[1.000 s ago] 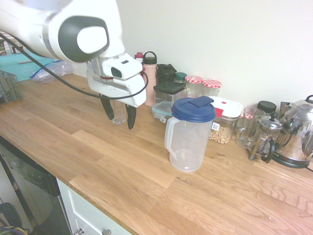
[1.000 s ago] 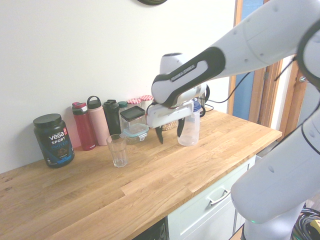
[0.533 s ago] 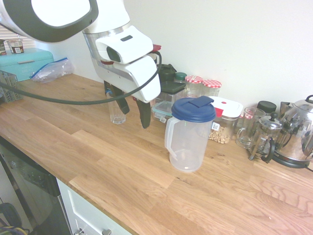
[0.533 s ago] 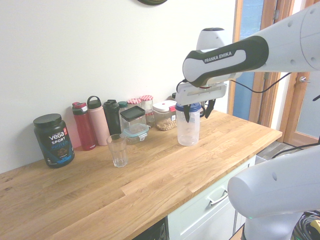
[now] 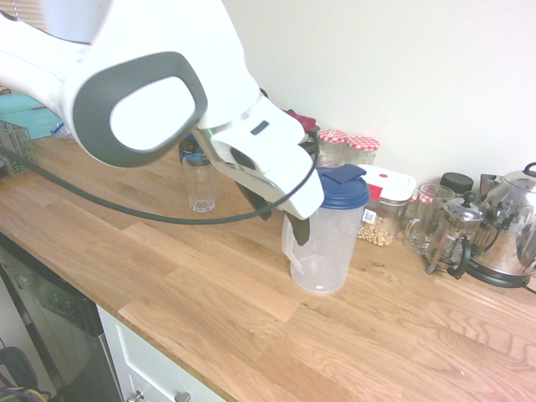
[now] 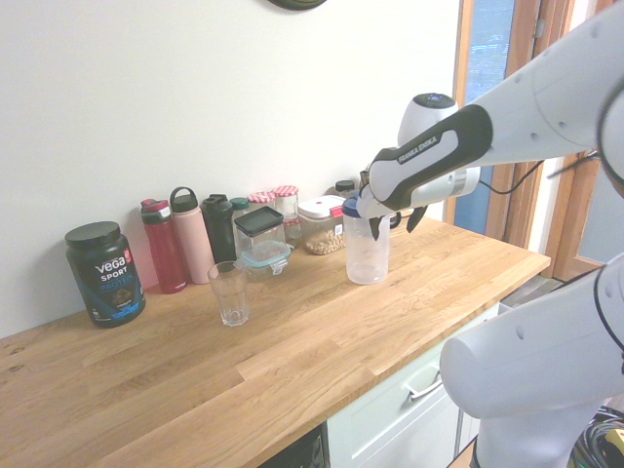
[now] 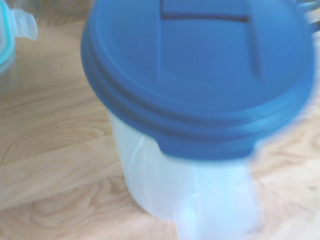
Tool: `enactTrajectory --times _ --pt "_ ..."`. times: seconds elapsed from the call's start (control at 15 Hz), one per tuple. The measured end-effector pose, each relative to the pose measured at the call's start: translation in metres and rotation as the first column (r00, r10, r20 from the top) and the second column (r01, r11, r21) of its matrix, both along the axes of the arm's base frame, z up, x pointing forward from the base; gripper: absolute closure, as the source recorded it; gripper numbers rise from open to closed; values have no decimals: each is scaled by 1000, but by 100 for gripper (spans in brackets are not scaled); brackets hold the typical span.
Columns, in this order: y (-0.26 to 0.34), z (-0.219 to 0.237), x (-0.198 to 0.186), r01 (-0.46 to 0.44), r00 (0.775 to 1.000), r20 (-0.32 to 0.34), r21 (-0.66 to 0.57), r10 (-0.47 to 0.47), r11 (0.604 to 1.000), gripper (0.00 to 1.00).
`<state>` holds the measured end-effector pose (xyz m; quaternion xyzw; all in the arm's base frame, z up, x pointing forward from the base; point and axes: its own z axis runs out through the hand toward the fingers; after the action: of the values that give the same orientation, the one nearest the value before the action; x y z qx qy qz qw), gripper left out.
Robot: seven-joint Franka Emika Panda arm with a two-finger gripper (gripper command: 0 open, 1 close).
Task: Pour me some water
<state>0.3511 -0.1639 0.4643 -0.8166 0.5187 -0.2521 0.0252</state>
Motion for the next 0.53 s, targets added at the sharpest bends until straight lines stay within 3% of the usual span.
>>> enactTrajectory --times 0.2,0.27,0.53 --pt "-13 0 33 -21 1000 -14 6 21 1000 0" --pt "-16 2 42 -27 1000 -16 6 27 1000 100" --pt "-17 -2 65 -45 999 -26 20 46 999 100"
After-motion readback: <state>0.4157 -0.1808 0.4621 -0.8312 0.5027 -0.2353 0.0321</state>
